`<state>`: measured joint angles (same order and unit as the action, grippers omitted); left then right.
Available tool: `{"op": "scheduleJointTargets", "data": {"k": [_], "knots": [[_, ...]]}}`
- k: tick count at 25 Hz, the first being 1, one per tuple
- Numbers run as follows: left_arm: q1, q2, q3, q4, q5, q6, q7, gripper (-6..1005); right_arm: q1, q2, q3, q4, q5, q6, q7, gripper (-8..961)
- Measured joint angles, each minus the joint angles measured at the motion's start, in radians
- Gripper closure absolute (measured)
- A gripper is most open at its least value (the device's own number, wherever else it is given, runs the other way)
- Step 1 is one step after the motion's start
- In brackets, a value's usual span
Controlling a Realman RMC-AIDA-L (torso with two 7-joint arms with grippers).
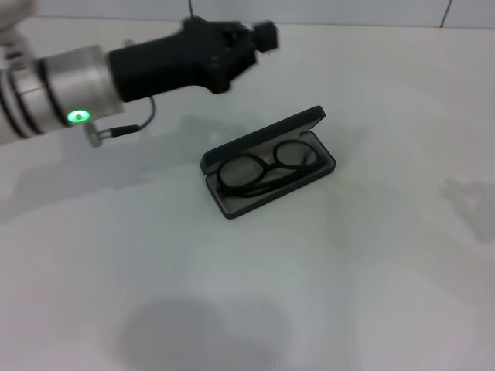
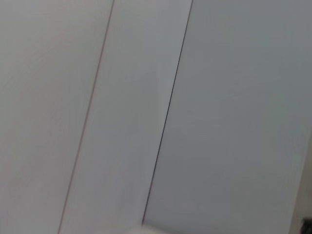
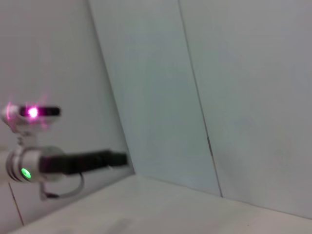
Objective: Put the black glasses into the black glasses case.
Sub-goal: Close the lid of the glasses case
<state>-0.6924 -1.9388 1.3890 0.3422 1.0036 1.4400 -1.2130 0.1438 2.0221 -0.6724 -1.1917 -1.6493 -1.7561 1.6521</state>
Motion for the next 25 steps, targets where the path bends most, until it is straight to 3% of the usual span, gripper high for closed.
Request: {"op": "scheduleJointTargets", "data": {"k": [5, 10, 13, 18, 25], "knots": [[-0.012, -0.053, -0.001, 0.134, 0.219, -0.201, -0.141, 929, 0.002, 0.000, 0.025, 0.156, 0.006, -0.009, -0.103, 823], [-0.014, -0.100, -0.001, 0.211, 0.357, -0.318, -0.213, 922, 0.004, -0.002, 0.034, 0.239, 0.004, -0.011, -0.145, 823], [-0.014, -0.117, -0.002, 0.214, 0.408, -0.361, -0.229, 820, 0.012, -0.003, 0.033, 0.273, 0.004, -0.016, -0.169, 822], [-0.012, -0.121, -0.003, 0.214, 0.448, -0.388, -0.255, 824, 0.016, -0.003, 0.025, 0.292, 0.004, -0.017, -0.180, 822], [0.005, -0.098, -0.061, 0.218, 0.483, -0.392, -0.283, 824, 0.036, -0.003, 0.022, 0.305, 0.001, -0.017, -0.183, 822]]}}
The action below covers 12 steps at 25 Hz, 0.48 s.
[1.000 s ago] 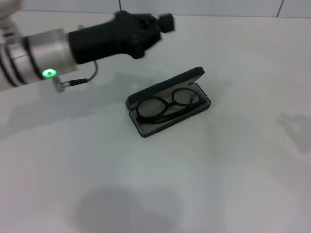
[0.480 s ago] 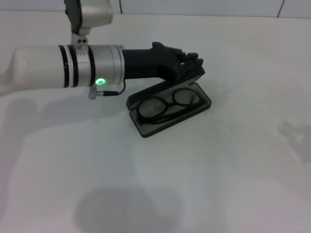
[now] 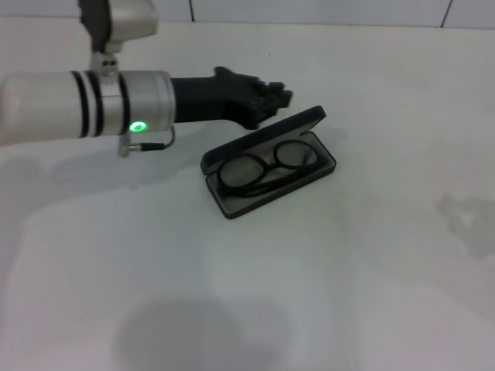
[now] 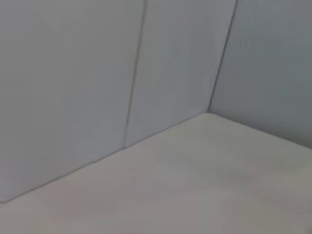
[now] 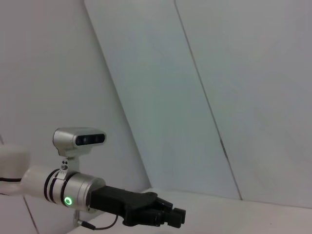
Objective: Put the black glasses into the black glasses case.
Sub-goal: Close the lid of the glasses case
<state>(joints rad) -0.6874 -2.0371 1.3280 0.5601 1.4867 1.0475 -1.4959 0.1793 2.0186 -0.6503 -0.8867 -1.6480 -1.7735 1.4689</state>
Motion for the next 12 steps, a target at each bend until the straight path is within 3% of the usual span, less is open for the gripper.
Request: {"op": "scheduleJointTargets", "data": {"k": [3, 12], "knots": [[0.008, 0.009, -0.006, 0.003, 0.034, 0.006, -0.022, 824, 0.013, 0.000, 0.000, 0.006, -0.004, -0.001, 0.000, 822], [0.032, 0.009, -0.007, 0.015, 0.049, 0.010, -0.026, 823, 0.028, 0.000, 0.001, 0.007, -0.006, 0.012, 0.001, 821]]}}
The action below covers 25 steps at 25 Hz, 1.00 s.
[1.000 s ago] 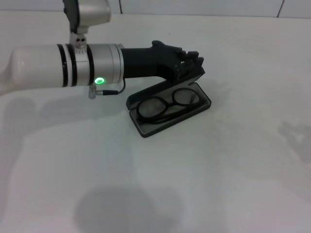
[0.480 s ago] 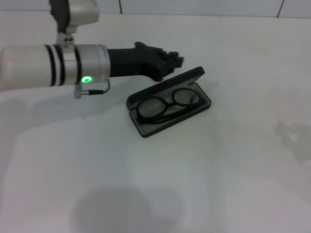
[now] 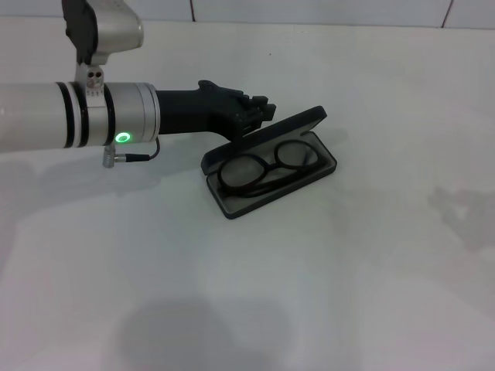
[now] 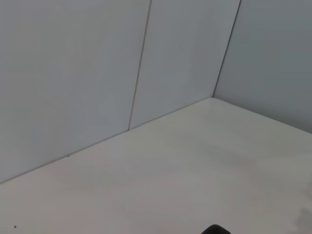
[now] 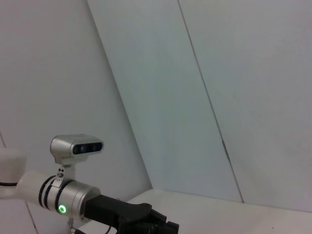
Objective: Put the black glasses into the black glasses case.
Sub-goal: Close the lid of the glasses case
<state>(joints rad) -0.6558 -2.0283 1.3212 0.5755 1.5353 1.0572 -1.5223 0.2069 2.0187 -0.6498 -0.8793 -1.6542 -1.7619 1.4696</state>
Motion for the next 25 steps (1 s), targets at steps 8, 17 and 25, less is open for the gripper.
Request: {"op": "scheduleJointTargets", "data": {"k": [8, 17, 25], "knots": [[-0.009, -0.006, 0.006, 0.001, 0.002, 0.002, -0.001, 823, 0.003, 0.000, 0.001, 0.007, -0.004, 0.018, 0.000, 821], [-0.010, -0.009, 0.006, -0.004, 0.002, 0.026, -0.003, 823, 0.010, -0.001, 0.001, 0.028, -0.005, 0.027, -0.012, 822], [-0.011, -0.009, 0.007, -0.017, 0.011, 0.020, -0.004, 823, 0.016, -0.002, 0.001, 0.030, -0.016, 0.027, -0.015, 821]]}}
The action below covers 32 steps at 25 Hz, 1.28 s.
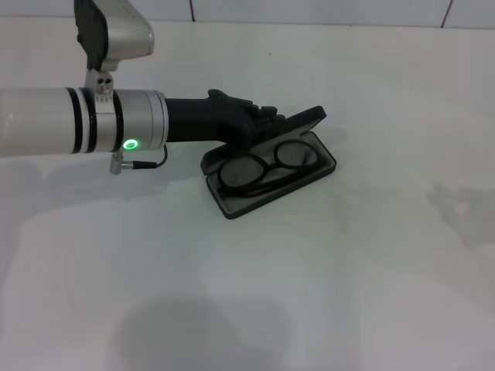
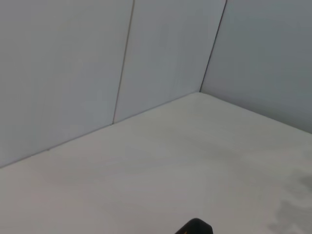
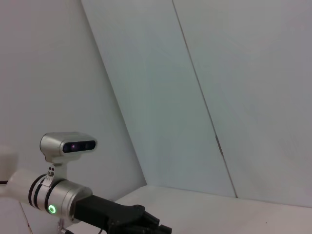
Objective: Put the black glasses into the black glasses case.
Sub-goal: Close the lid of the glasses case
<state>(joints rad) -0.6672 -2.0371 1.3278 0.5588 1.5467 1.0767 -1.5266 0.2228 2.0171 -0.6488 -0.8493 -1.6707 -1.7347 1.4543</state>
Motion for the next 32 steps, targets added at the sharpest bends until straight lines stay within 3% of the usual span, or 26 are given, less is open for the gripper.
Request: {"op": "scheduleJointTargets", "data": {"k": [19, 28, 32], "knots": [[0.001, 0.000, 0.004, -0.005, 0.041, 0.045, -0.009, 822, 0.007, 0.002, 0.000, 0.026, -0.001, -0.006, -0.011, 822], [0.002, -0.018, 0.000, 0.003, 0.098, 0.085, -0.005, 822, 0.008, 0.002, -0.001, 0.035, -0.003, -0.011, -0.012, 820], [0.027, -0.027, -0.020, 0.060, 0.087, 0.101, 0.001, 821, 0.003, 0.002, -0.002, 0.036, -0.006, -0.015, -0.012, 818]]}}
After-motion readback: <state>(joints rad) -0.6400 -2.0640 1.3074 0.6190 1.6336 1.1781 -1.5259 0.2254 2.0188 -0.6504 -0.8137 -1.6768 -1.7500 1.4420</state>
